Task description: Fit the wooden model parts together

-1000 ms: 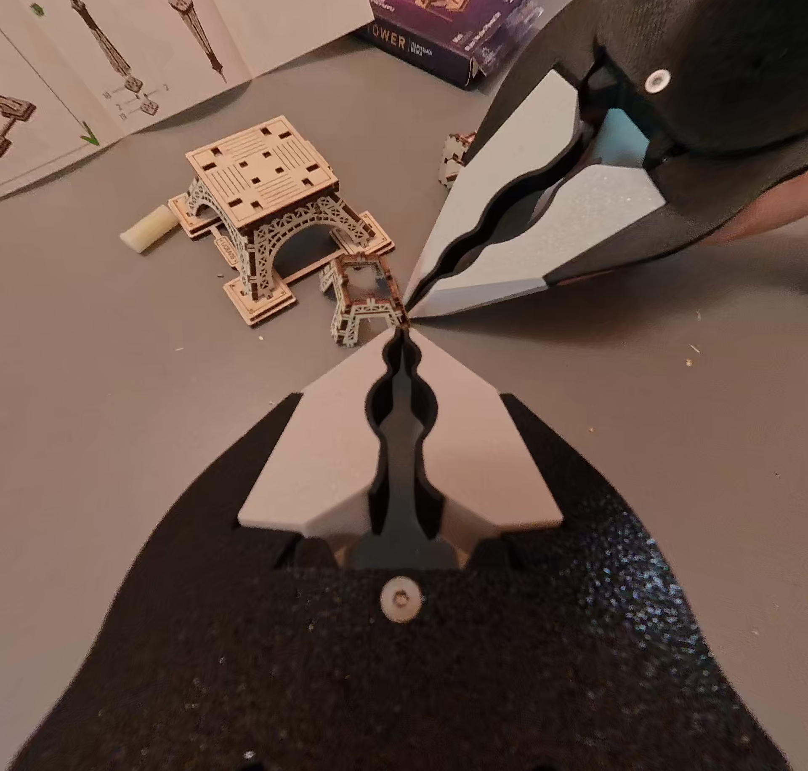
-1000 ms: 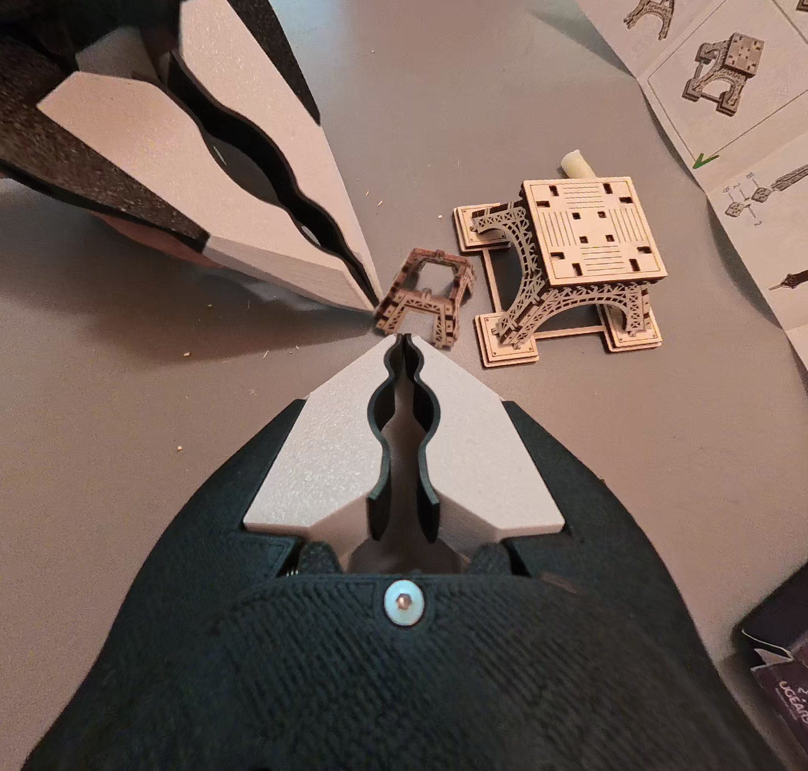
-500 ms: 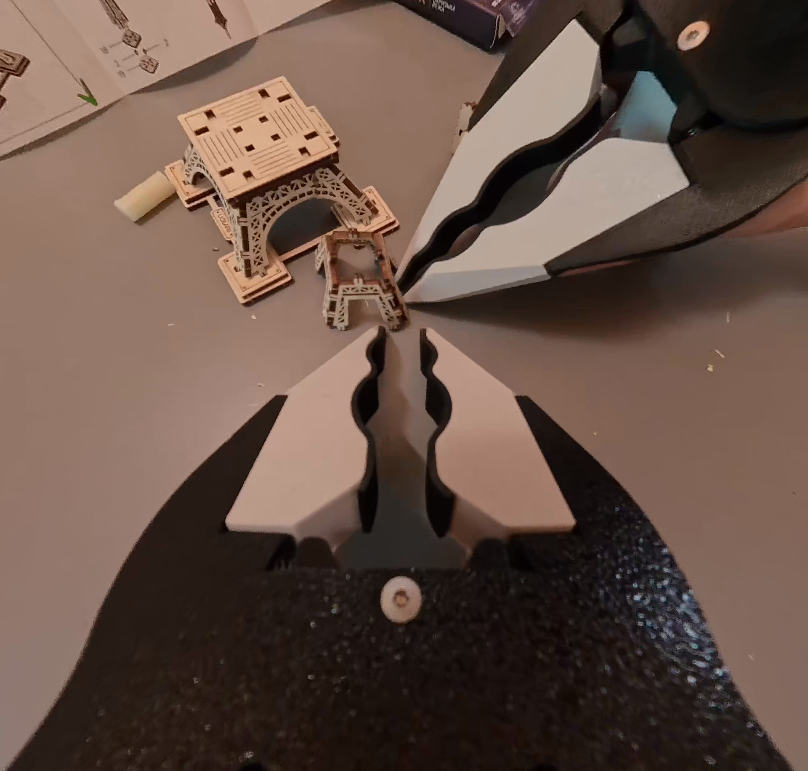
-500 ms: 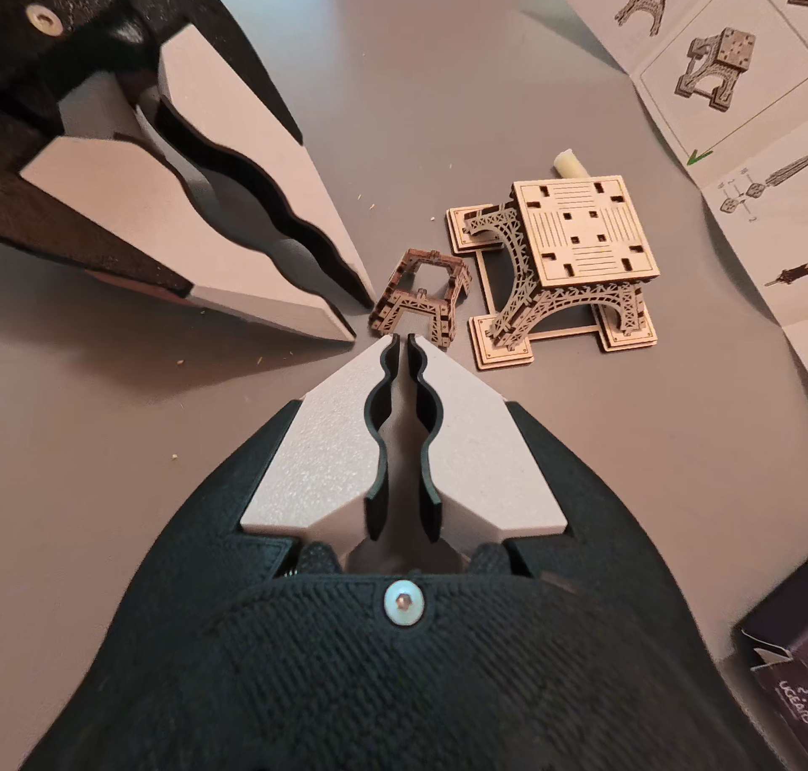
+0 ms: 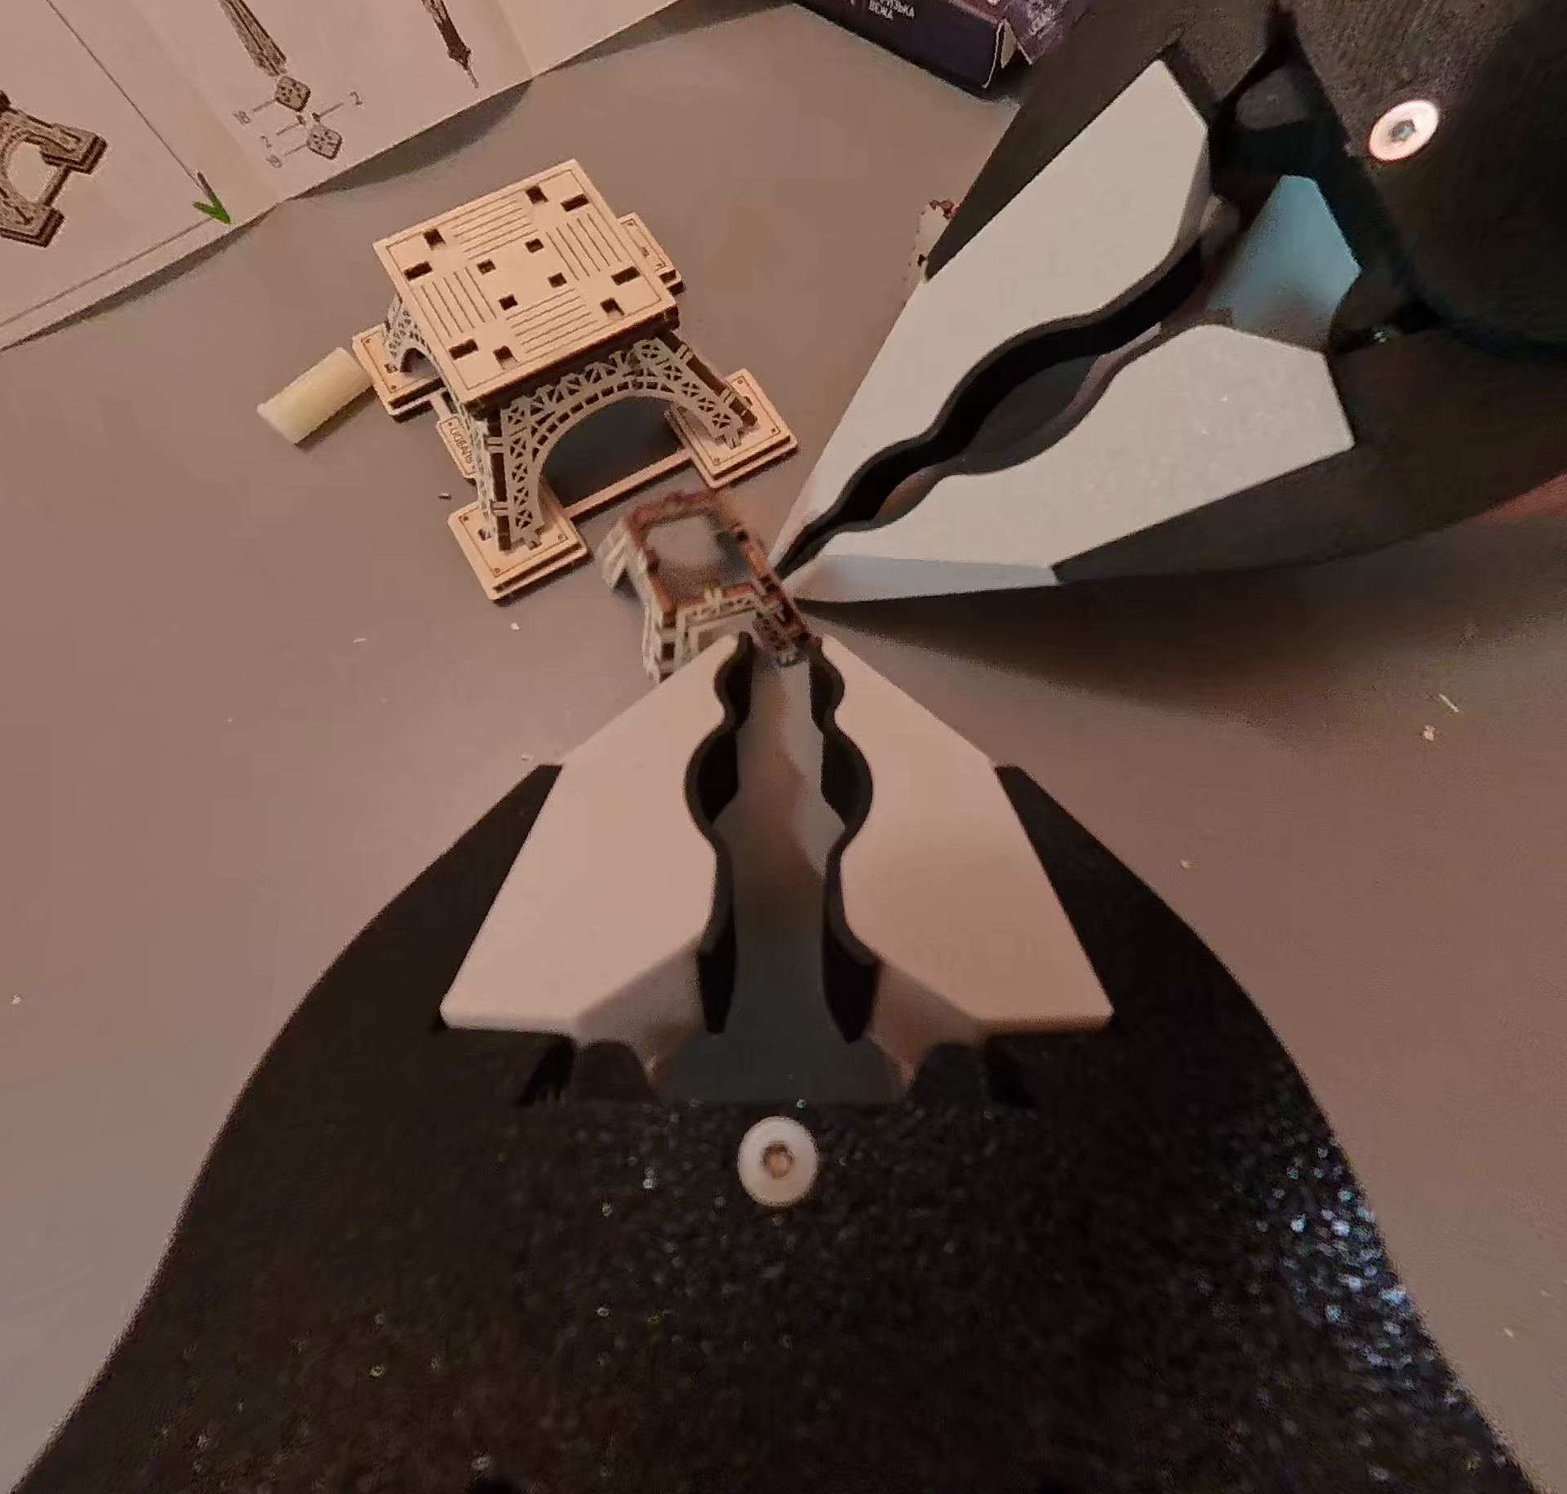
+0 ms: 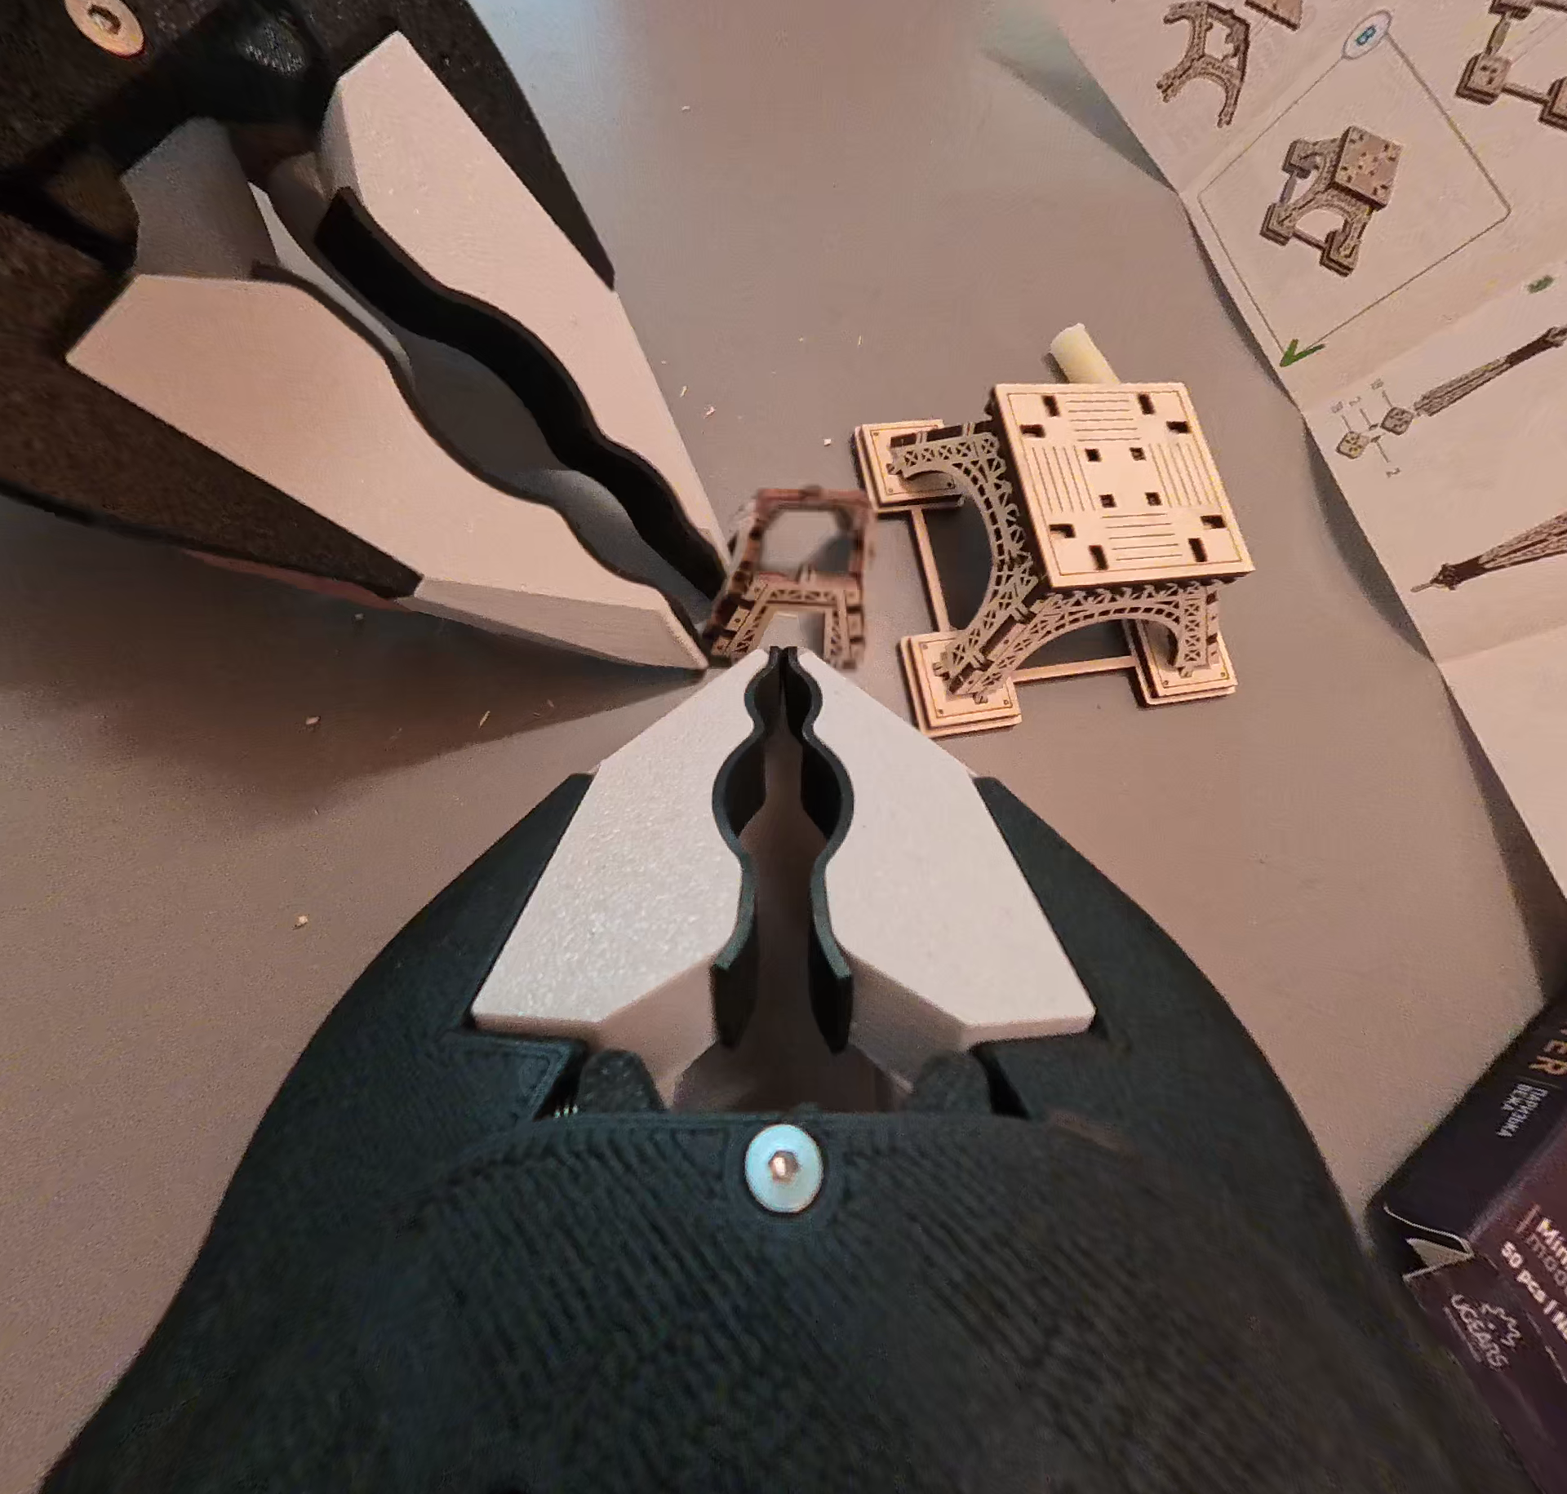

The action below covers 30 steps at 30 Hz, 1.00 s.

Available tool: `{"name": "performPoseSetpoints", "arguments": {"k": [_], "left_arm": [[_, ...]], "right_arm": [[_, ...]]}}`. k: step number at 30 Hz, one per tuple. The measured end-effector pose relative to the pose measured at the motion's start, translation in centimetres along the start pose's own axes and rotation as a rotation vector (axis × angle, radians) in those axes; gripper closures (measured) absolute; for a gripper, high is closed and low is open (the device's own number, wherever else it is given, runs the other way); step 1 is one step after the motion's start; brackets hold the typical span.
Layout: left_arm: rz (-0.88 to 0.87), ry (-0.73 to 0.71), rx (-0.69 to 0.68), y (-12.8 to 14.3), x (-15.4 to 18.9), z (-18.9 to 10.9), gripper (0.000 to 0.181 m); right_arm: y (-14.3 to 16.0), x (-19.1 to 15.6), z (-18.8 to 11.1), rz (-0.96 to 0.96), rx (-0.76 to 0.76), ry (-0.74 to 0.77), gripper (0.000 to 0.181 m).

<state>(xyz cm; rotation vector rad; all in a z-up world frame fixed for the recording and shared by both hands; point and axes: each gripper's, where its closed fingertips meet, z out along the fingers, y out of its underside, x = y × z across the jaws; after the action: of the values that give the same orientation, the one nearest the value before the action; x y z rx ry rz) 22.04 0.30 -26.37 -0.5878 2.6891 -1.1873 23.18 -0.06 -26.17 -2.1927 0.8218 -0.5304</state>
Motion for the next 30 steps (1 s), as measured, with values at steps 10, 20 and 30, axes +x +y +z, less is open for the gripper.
{"name": "performPoseSetpoints", "arguments": {"k": [10,20,30], "left_arm": [[0.003,-0.047,0.0,0.3,-0.7,-0.4,0.168],[-0.016,-0.099,0.001,0.5,-1.4,-0.7,0.161],[-0.035,-0.201,-0.001,0.5,-1.6,-0.8,0.163]], "right_arm": [[-0.3,-1.4,0.1,-0.004,0.004,-0.05,0.181],[-0.4,1.9,-2.1,0.08,0.112,0.056,0.156],[-0.2,-0.1,0.0,0.146,0.002,-0.016,0.149]]}}
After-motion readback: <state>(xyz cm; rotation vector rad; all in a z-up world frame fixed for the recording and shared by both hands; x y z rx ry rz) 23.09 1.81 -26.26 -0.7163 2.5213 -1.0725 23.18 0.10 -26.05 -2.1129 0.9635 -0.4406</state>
